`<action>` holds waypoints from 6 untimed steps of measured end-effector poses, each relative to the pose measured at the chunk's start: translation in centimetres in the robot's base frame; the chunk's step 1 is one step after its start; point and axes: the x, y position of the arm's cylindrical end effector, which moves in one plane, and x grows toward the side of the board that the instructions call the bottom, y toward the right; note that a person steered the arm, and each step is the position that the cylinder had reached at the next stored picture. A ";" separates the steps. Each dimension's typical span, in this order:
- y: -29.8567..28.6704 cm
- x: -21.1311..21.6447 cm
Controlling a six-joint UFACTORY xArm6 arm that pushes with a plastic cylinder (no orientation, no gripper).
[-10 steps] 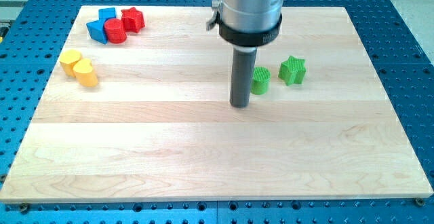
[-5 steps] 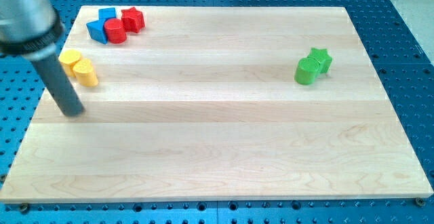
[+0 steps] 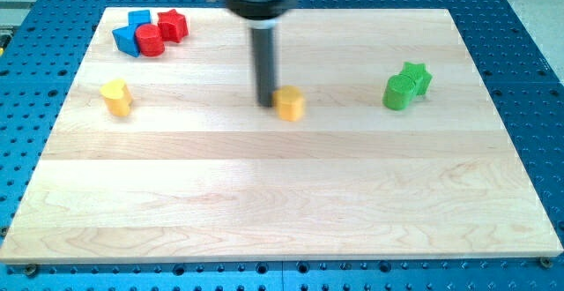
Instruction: Move the yellow blocks into the green blocks
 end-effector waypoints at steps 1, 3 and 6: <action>2.4 1.2; 14.5 3.3; 15.1 8.6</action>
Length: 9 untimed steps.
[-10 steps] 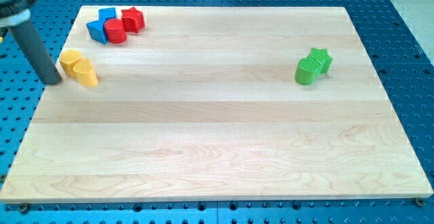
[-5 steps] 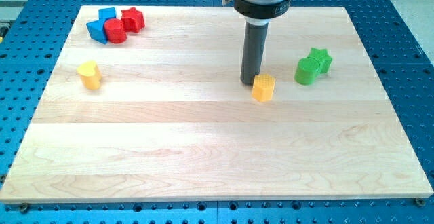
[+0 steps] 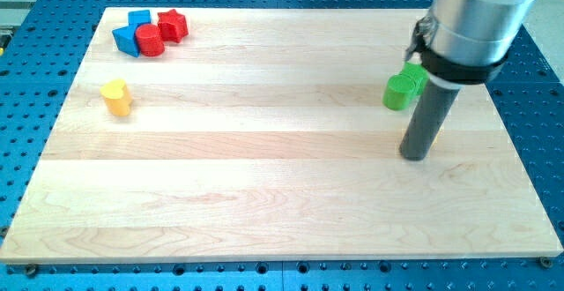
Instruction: Move the yellow blocks into the green blocks
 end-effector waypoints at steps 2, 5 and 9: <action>-8.2 2.1; -42.5 -7.0; -9.0 -11.0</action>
